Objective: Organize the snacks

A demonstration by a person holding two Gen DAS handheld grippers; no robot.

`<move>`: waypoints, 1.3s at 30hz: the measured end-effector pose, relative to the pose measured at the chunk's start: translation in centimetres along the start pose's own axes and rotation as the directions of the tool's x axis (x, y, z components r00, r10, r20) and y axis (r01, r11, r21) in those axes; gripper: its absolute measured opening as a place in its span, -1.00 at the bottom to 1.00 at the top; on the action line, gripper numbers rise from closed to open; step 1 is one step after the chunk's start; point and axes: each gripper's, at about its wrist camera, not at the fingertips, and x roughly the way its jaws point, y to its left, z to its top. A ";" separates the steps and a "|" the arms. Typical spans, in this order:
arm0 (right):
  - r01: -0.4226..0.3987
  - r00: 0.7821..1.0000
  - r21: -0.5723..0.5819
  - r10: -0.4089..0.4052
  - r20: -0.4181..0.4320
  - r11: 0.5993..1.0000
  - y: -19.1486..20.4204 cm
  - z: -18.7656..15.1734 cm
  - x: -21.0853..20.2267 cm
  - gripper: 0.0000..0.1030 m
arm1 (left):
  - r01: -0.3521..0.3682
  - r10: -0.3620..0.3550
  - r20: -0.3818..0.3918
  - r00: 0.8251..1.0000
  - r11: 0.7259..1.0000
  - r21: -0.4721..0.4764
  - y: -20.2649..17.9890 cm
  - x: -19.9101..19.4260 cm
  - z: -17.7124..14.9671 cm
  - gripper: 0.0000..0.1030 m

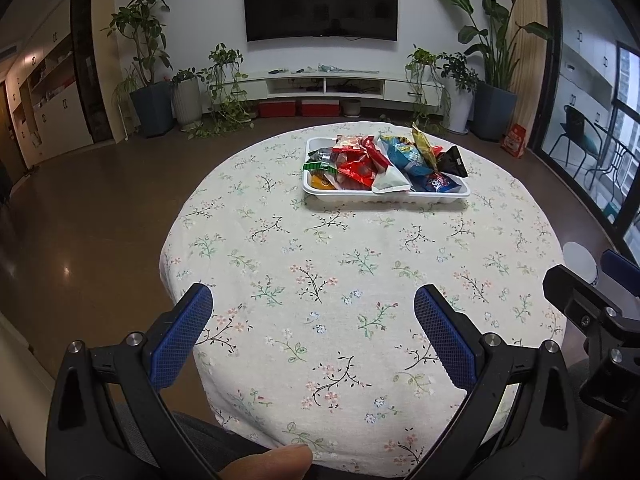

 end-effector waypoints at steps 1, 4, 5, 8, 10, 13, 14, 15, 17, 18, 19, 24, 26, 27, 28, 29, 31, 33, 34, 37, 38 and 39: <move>0.000 1.000 0.001 0.000 0.000 1.000 0.0 -0.1 0.0 1.00 | 0.001 -0.001 -0.001 1.000 1.000 0.000 0.0 0.0 0.0 0.99; -0.001 1.000 0.000 0.001 -0.004 1.000 -0.1 -0.1 0.1 1.00 | 0.005 -0.005 -0.002 1.000 1.000 -0.001 0.0 0.1 -0.1 0.99; 0.000 1.000 0.000 0.000 -0.005 1.000 -0.1 0.0 0.1 1.00 | 0.005 -0.005 -0.003 1.000 1.000 0.000 0.0 0.1 -0.1 0.99; 0.000 1.000 0.001 0.000 -0.009 1.000 -0.1 -0.1 0.1 1.00 | 0.003 -0.003 -0.002 1.000 1.000 0.004 -0.1 0.1 -0.2 0.99; 0.000 1.000 0.000 0.000 -0.009 1.000 -0.1 -0.1 0.1 1.00 | 0.006 -0.006 -0.002 1.000 1.000 0.003 -0.1 0.1 -0.2 0.99; 0.001 1.000 0.000 -0.001 -0.010 1.000 -0.1 -0.2 0.1 1.00 | 0.008 -0.008 -0.004 1.000 1.000 0.003 -0.2 0.1 -0.2 0.99; 0.001 1.000 0.001 -0.001 -0.009 1.000 -0.1 -0.1 0.1 1.00 | 0.008 -0.008 -0.005 1.000 1.000 0.004 -0.2 0.2 -0.2 0.99; 0.001 1.000 0.002 -0.001 -0.010 1.000 -0.1 -0.1 0.1 1.00 | 0.005 -0.005 -0.004 1.000 1.000 0.004 -0.2 0.2 -0.2 0.99; 0.003 1.000 0.002 -0.003 -0.012 1.000 -0.2 -0.2 0.1 1.00 | 0.005 -0.005 -0.005 1.000 1.000 0.005 -0.2 0.2 -0.2 0.99; 0.003 1.000 0.002 -0.003 -0.011 1.000 -0.2 -0.1 0.1 1.00 | 0.006 -0.006 -0.006 1.000 1.000 0.005 -0.2 0.2 -0.2 0.99; 0.003 1.000 0.002 -0.003 -0.011 1.000 -0.2 -0.2 0.1 1.00 | 0.006 -0.006 -0.005 1.000 1.000 0.006 -0.3 0.2 -0.2 0.99; 0.003 1.000 0.001 -0.003 -0.014 1.000 -0.2 -0.2 0.1 1.00 | 0.009 -0.009 -0.007 1.000 1.000 0.007 -0.4 0.2 -0.3 0.99; 0.003 1.000 0.002 -0.003 -0.013 1.000 -0.2 -0.1 0.1 1.00 | 0.010 -0.010 -0.008 1.000 1.000 0.007 -0.4 0.2 -0.3 0.99; 0.003 1.000 0.002 -0.003 -0.013 1.000 -0.2 -0.1 0.1 1.00 | 0.011 -0.011 -0.009 1.000 1.000 0.007 -0.4 0.2 -0.3 0.99; 0.003 1.000 0.002 -0.003 -0.014 1.000 -0.2 -0.1 0.1 1.00 | 0.011 -0.011 -0.008 1.000 1.000 0.008 -0.4 0.2 -0.3 0.99; 0.004 1.000 0.003 -0.004 -0.014 1.000 -0.2 -0.2 0.1 1.00 | 0.010 -0.010 -0.008 1.000 1.000 0.009 -0.4 0.2 -0.3 0.99; 0.004 1.000 0.002 -0.004 -0.015 1.000 -0.2 -0.1 0.1 1.00 | 0.012 -0.012 -0.009 1.000 1.000 0.008 -0.4 0.2 -0.3 0.99; 0.003 1.000 0.002 -0.003 -0.015 1.000 -0.2 -0.1 0.1 1.00 | 0.012 -0.012 -0.010 1.000 1.000 0.008 -0.4 0.2 -0.4 0.99; 0.003 1.000 0.003 -0.003 -0.016 1.000 -0.2 -0.1 0.1 1.00 | 0.010 -0.010 -0.009 1.000 1.000 0.008 -0.4 0.2 -0.4 0.99; 0.004 1.000 0.004 -0.004 -0.017 1.000 -0.2 -0.1 0.1 1.00 | 0.012 -0.012 -0.009 1.000 1.000 0.008 -0.5 0.2 -0.4 0.99; 0.003 1.000 0.004 -0.003 -0.018 1.000 -0.2 -0.1 0.1 1.00 | 0.011 -0.011 -0.009 1.000 1.000 0.008 -0.5 0.2 -0.4 0.99; 0.004 1.000 0.004 -0.004 -0.018 1.000 -0.2 -0.1 0.1 1.00 | 0.011 -0.011 -0.009 1.000 1.000 0.008 -0.5 0.2 -0.4 0.99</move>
